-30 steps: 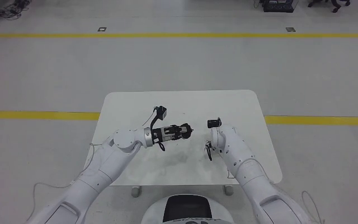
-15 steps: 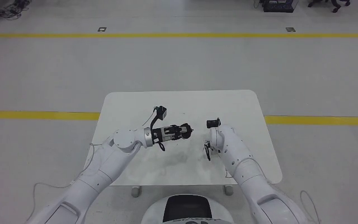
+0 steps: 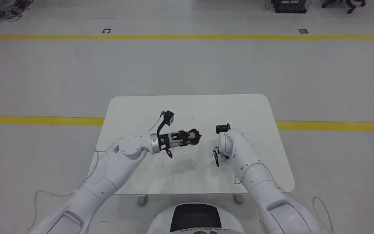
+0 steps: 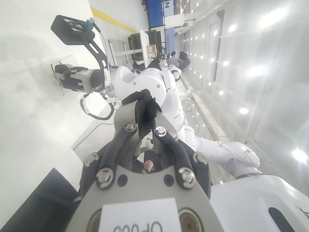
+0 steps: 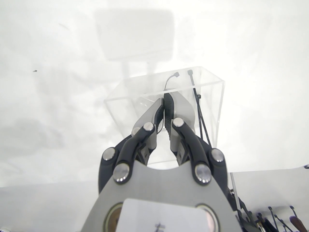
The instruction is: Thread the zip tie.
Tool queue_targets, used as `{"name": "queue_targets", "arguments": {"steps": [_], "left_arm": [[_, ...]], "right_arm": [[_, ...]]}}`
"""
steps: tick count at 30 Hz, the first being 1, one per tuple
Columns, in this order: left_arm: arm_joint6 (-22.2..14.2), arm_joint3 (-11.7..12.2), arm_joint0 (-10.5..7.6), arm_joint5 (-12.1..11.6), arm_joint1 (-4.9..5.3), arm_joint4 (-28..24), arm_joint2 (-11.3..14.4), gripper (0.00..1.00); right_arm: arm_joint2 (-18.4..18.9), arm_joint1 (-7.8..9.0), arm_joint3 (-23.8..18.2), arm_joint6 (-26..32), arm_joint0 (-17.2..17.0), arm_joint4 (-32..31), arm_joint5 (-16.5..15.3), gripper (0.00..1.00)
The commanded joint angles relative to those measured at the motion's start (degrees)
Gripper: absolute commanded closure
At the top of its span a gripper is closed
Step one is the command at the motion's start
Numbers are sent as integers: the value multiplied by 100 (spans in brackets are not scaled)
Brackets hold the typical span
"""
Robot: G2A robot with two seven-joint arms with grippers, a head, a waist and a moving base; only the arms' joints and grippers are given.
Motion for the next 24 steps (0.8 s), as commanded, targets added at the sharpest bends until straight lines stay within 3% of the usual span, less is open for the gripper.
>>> {"name": "queue_targets", "arguments": {"steps": [1, 5, 8, 16, 20, 24], "left_arm": [[0, 0, 0, 0, 0, 0, 0, 100], [0, 0, 0, 0, 0, 0, 0, 100], [0, 0, 0, 0, 0, 0, 0, 100], [0, 0, 0, 0, 0, 0, 0, 100], [0, 0, 0, 0, 0, 0, 0, 100], [0, 0, 0, 0, 0, 0, 0, 100]], "right_arm": [[7, -10, 28, -9, 12, -4, 0, 100], [21, -13, -134, -59, -31, -26, 0, 100], [79, 23, -485, 16, -147, -90, -12, 100], [580, 216, -2170, 396, -858, -51, -464, 100], [932, 307, -3147, 364, -1332, 291, -909, 100], [1458, 413, -4036, 26, -1869, 1204, -1901, 100]]}}
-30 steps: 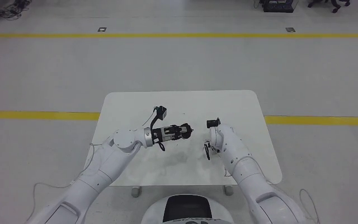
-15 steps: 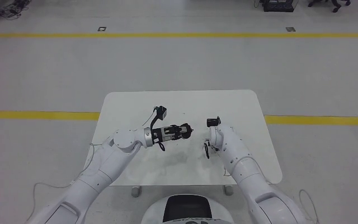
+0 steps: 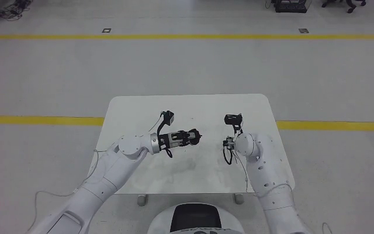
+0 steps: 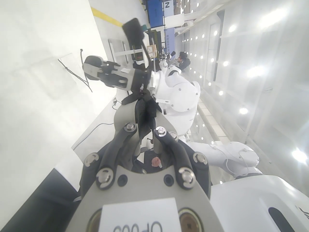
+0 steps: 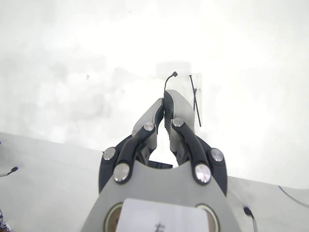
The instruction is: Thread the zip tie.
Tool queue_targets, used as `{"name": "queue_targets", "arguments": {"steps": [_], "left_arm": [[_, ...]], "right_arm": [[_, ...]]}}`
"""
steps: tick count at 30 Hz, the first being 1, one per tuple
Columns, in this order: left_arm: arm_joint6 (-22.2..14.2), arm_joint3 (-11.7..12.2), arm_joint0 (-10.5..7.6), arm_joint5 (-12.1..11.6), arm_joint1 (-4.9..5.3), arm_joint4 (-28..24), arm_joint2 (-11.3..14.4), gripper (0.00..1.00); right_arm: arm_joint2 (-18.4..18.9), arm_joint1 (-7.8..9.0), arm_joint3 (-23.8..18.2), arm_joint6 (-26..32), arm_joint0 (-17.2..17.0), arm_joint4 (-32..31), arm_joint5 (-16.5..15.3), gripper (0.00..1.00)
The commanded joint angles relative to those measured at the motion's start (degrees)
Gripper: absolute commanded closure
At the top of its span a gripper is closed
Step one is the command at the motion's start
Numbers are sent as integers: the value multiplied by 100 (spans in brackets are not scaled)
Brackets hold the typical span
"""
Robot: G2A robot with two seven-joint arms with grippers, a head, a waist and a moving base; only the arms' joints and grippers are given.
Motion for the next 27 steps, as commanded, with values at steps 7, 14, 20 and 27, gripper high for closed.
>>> {"name": "queue_targets", "arguments": {"steps": [7, 14, 20, 27], "left_arm": [[0, 0, 0, 0, 0, 0, 0, 100], [0, 0, 0, 0, 0, 0, 0, 100], [0, 0, 0, 0, 0, 0, 0, 100], [0, 0, 0, 0, 0, 0, 0, 100]], "right_arm": [[997, 188, -422, -319, -511, 2133, -1843, 100], [1219, 413, -254, 223, -390, 3643, -2319, 100], [1038, 694, -84, 841, -118, 4721, -2319, 100], [727, 1034, 126, 1357, 211, 5743, -2319, 100]]}}
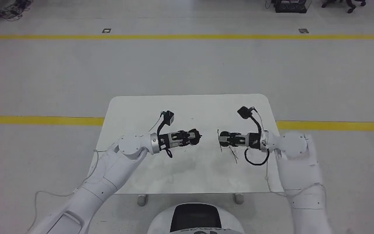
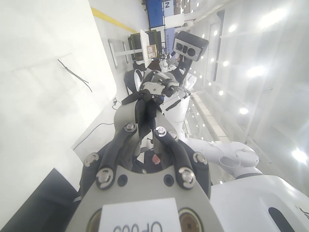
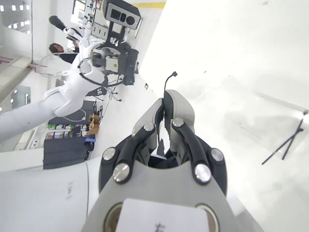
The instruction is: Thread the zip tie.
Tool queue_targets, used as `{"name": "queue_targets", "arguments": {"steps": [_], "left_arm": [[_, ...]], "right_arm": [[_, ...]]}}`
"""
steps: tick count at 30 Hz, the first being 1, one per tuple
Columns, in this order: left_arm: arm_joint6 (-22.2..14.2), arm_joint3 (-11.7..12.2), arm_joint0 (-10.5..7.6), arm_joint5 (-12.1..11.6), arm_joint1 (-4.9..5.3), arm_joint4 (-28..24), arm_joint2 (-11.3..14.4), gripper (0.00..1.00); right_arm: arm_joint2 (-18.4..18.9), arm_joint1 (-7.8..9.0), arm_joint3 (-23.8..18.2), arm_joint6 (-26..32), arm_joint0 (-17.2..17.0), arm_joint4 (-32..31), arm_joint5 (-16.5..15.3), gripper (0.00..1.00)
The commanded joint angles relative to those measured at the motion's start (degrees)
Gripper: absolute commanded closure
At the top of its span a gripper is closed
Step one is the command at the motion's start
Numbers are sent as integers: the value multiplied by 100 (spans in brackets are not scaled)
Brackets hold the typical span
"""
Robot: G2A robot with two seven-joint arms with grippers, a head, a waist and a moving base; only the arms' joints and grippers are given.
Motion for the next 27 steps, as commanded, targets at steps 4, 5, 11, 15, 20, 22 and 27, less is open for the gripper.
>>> {"name": "queue_targets", "arguments": {"steps": [4, 5, 11, 15, 20, 22, 27], "left_arm": [[0, 0, 0, 0, 0, 0, 0, 100], [0, 0, 0, 0, 0, 0, 0, 100], [0, 0, 0, 0, 0, 0, 0, 100], [0, 0, 0, 0, 0, 0, 0, 100], [0, 0, 0, 0, 0, 0, 0, 100], [0, 0, 0, 0, 0, 0, 0, 100], [0, 0, 0, 0, 0, 0, 0, 100]], "right_arm": [[-347, 268, 54, 4, 100, 607, 0, 100], [-404, 322, 71, 4, 116, 724, 0, 100], [-795, 674, 212, 4, 239, 1713, 0, 100], [-979, 883, 292, 4, 291, 2411, 0, 100], [-1252, 1100, 312, 4, 329, 3188, 0, 100], [-1376, 1187, 311, 4, 365, 3454, 0, 100], [-1709, 1355, 291, 4, 470, 3848, 0, 100]]}}
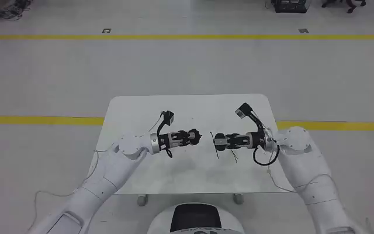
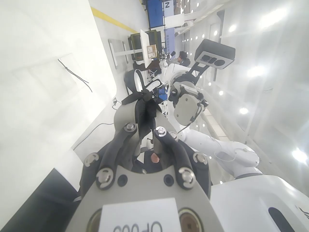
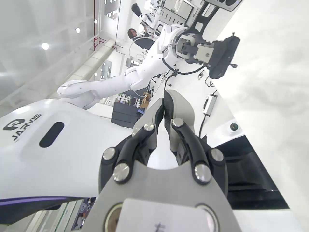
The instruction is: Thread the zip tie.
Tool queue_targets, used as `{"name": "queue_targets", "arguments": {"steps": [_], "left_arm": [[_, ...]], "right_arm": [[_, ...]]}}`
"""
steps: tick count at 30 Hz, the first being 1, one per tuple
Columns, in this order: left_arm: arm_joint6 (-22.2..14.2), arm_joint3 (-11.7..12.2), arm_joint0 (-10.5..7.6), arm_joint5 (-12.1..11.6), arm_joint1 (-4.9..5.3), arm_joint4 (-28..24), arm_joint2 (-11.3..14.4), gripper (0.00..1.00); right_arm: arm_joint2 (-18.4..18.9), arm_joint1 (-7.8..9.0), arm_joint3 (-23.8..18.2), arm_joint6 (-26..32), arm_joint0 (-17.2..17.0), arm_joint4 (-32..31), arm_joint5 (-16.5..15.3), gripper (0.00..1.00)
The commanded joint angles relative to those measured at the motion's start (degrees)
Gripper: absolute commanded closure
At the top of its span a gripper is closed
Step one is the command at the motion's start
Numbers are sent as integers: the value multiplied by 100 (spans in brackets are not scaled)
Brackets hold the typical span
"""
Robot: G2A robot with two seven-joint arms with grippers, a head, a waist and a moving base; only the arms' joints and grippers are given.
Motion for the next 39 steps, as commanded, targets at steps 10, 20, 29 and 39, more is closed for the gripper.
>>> {"name": "queue_targets", "arguments": {"steps": [10, 20, 29, 39], "left_arm": [[0, 0, 0, 0, 0, 0, 0, 100], [0, 0, 0, 0, 0, 0, 0, 100], [0, 0, 0, 0, 0, 0, 0, 100], [0, 0, 0, 0, 0, 0, 0, 100]], "right_arm": [[-694, 275, 76, 0, 276, 505, 0, 100], [-850, 356, 73, 0, 351, 438, 0, 100], [-815, 357, 24, -252, 322, 343, 0, 100], [199, 325, -932, -1615, -675, -591, 0, 100]]}}
